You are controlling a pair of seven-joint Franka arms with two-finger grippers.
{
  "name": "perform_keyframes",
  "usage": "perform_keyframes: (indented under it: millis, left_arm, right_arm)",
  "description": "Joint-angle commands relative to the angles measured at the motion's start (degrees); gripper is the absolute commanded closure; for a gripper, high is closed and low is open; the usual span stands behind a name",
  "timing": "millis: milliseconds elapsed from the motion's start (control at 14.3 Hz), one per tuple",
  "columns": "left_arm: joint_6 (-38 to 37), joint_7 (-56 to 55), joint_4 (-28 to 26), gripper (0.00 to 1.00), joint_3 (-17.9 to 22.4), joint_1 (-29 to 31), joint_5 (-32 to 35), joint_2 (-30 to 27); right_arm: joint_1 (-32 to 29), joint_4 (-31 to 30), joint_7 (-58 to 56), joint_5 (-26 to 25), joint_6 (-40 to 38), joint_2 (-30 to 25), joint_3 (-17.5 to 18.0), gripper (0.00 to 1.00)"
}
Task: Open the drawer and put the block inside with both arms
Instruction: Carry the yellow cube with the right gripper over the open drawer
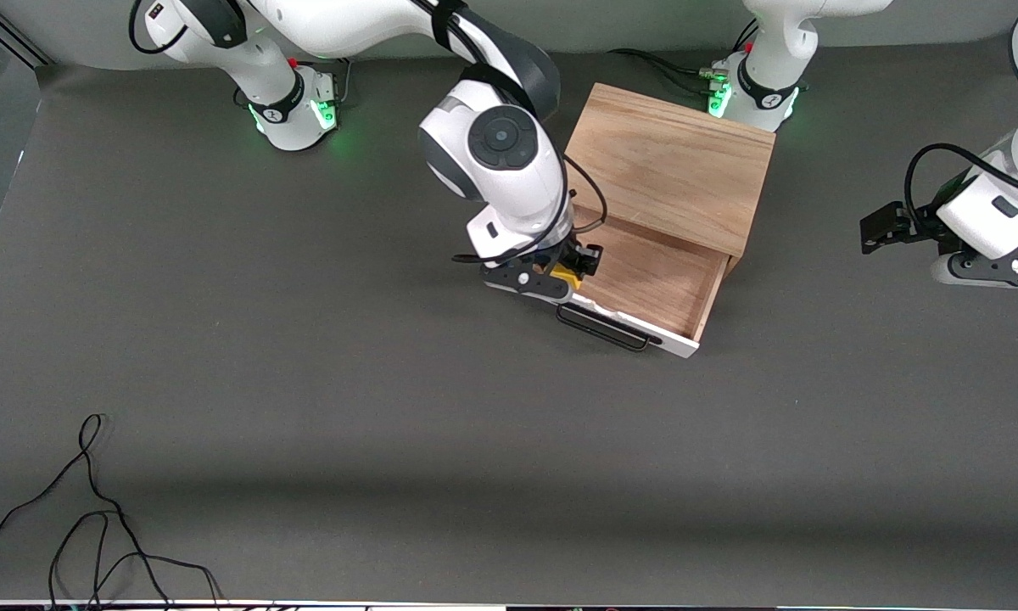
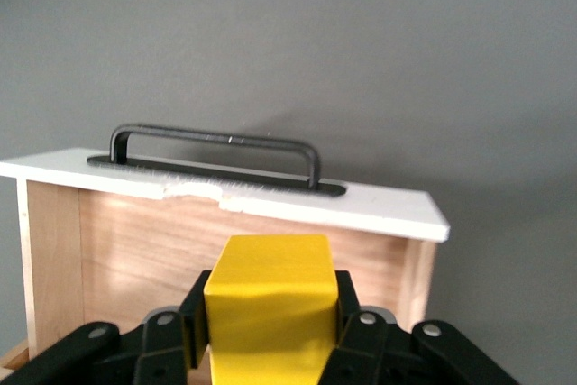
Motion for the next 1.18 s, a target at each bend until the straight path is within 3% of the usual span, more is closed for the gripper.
perform_keyframes:
  millis: [0, 1115]
  left_arm:
    - [-1.3, 0.4, 1.0, 0.00, 0.5, -0.9, -0.4, 0.3]
    - [-2.0, 0.4, 1.0, 0.00, 0.4, -0.9, -0.3, 0.3]
  right_arm:
    - [0.1, 2.7, 2.2, 0.9, 2.4, 2.9, 2.7, 1.00]
    - [4.0, 2.0, 4.4, 0.2, 8.2, 8.8, 3.0, 1.00]
